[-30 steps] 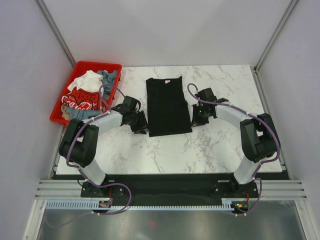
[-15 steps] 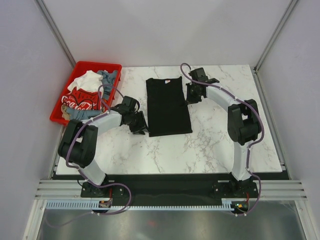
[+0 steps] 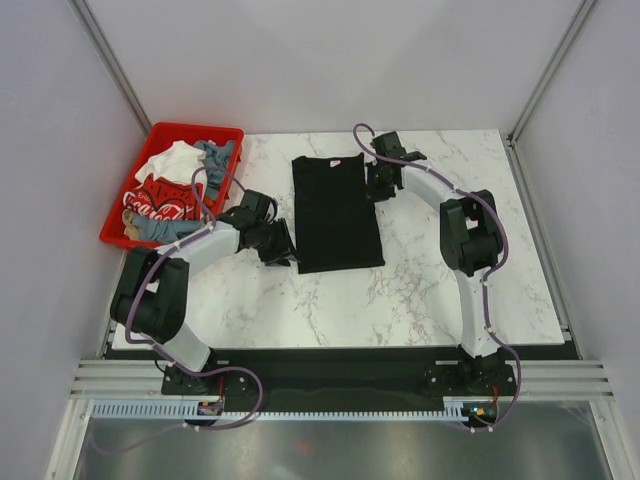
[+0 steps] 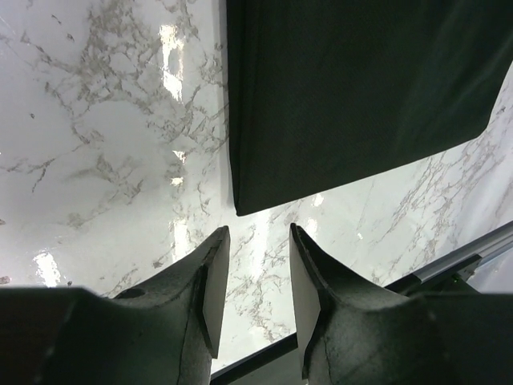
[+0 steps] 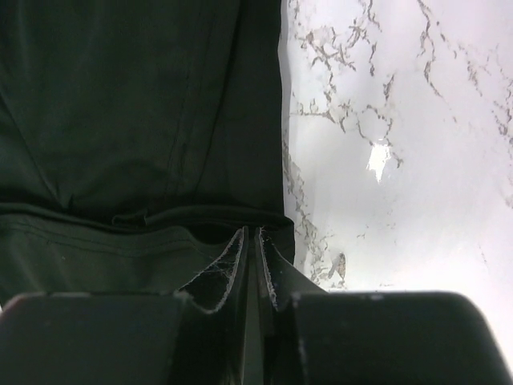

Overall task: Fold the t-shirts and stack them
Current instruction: Fold the tshirt

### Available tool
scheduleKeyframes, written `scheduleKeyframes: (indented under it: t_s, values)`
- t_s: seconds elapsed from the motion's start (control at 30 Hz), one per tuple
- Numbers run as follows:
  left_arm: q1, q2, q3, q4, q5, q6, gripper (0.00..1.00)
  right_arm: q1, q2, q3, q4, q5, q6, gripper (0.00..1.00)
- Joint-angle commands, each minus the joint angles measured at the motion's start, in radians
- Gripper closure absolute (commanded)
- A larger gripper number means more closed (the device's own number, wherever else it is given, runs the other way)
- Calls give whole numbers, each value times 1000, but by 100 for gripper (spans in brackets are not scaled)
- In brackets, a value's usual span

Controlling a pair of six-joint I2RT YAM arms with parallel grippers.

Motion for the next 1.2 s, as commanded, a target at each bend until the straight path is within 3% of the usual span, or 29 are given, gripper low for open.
scheduleKeyframes:
  t_s: [0.0,0.2,0.37,0.53,0.77,1.17]
  values:
    - [3,-34,-11,5,11,10,56,-5,14,68,4,27,1,86]
    - [5,-56,-32,8,31,6,51,-11,-61,65,-35,13,0,75]
    - [5,-59,-69,45,83,-10,46,-10,-204,-103,-65,19,29,54]
    - [6,-36,-115,108,140,-48,41,-8,-371,-320,-59,-4,132,52]
    - [8,16,-163,197,150,-92,46,-10,-532,-669,66,-77,244,52]
    - [8,65,-193,268,93,-163,50,-6,-627,-920,267,-120,386,49]
